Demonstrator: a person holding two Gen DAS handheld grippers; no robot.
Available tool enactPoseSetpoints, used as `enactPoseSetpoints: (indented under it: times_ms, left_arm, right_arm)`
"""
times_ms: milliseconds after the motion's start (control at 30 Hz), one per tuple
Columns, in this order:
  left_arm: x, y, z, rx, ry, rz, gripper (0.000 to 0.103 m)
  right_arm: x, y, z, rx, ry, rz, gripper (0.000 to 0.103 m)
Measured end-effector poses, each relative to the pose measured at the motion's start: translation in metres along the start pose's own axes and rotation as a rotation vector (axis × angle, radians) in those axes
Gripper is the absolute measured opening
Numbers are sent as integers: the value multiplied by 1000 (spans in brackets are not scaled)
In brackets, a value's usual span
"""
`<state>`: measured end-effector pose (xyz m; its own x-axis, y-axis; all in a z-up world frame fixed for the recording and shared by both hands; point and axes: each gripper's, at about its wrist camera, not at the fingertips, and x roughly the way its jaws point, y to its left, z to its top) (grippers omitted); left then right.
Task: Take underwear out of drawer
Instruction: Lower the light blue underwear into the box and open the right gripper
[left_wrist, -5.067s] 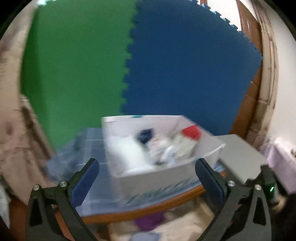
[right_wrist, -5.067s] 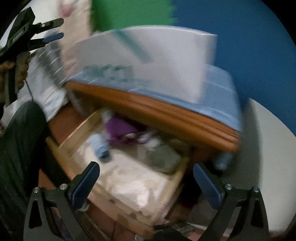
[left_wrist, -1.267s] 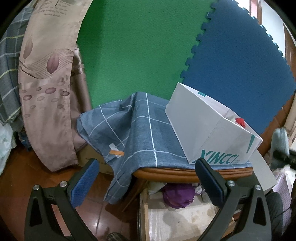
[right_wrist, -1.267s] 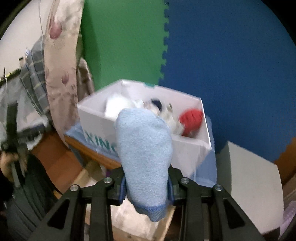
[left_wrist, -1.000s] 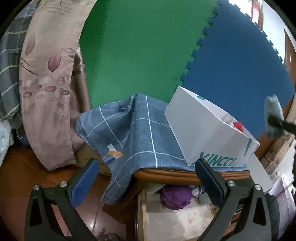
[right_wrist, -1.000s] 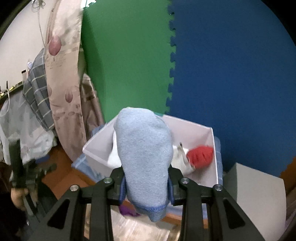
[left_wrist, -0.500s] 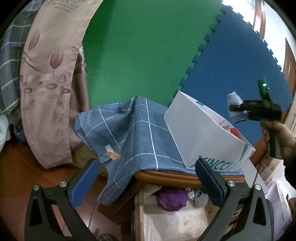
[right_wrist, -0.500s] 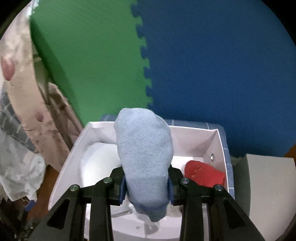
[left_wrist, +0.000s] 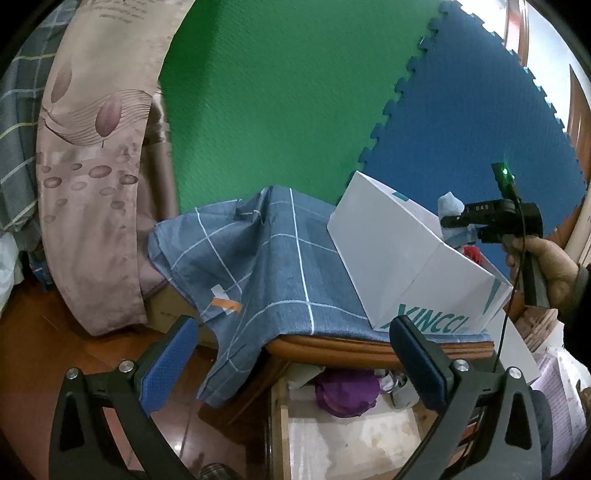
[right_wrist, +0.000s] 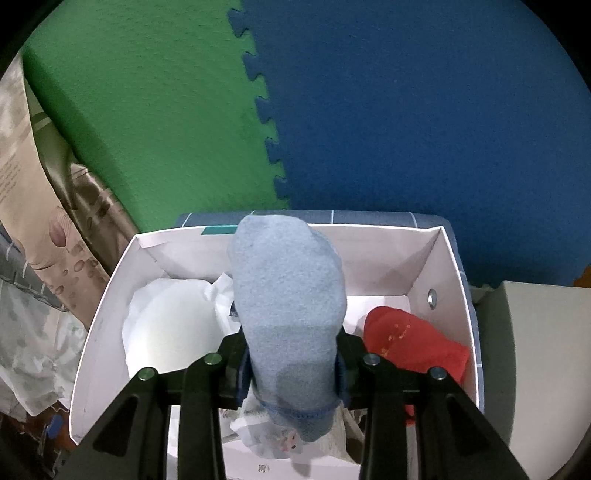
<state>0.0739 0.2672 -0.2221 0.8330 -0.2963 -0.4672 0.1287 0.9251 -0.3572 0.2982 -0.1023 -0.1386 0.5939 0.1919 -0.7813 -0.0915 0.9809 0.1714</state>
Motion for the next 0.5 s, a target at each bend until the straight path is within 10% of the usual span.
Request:
enactPoseSetpoints:
  times_ms: [267,500]
  left_arm:
    - [5,-5,-1,22,22,17,103]
    - [8,-9,-3,57,53,24,103]
  right_arm:
    - [9,-1,3,31,43,23,45]
    - [-59,-35,-20,56,-196,157,64]
